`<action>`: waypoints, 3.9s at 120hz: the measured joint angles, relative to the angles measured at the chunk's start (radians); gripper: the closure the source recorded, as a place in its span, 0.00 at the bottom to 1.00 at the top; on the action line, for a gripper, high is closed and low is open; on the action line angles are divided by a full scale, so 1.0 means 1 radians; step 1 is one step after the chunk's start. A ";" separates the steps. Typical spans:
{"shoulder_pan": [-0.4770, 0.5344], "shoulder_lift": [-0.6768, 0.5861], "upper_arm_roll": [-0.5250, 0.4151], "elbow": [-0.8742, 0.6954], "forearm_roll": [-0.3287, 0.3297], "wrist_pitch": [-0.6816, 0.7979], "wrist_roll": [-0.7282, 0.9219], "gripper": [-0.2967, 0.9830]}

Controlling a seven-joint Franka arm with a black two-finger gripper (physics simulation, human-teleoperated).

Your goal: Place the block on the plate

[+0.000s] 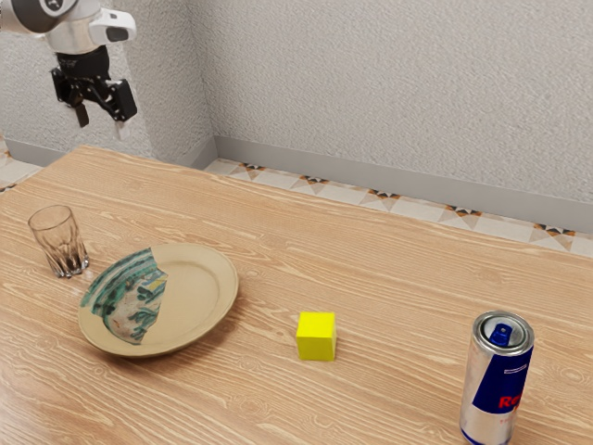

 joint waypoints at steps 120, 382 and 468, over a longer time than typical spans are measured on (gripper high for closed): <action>-0.643 -0.041 -0.040 -0.506 -0.016 0.375 0.178 0.23; -0.418 0.443 -0.109 -0.309 -0.169 0.639 0.618 0.23; -0.418 0.428 -0.106 -0.376 -0.191 0.748 0.634 0.44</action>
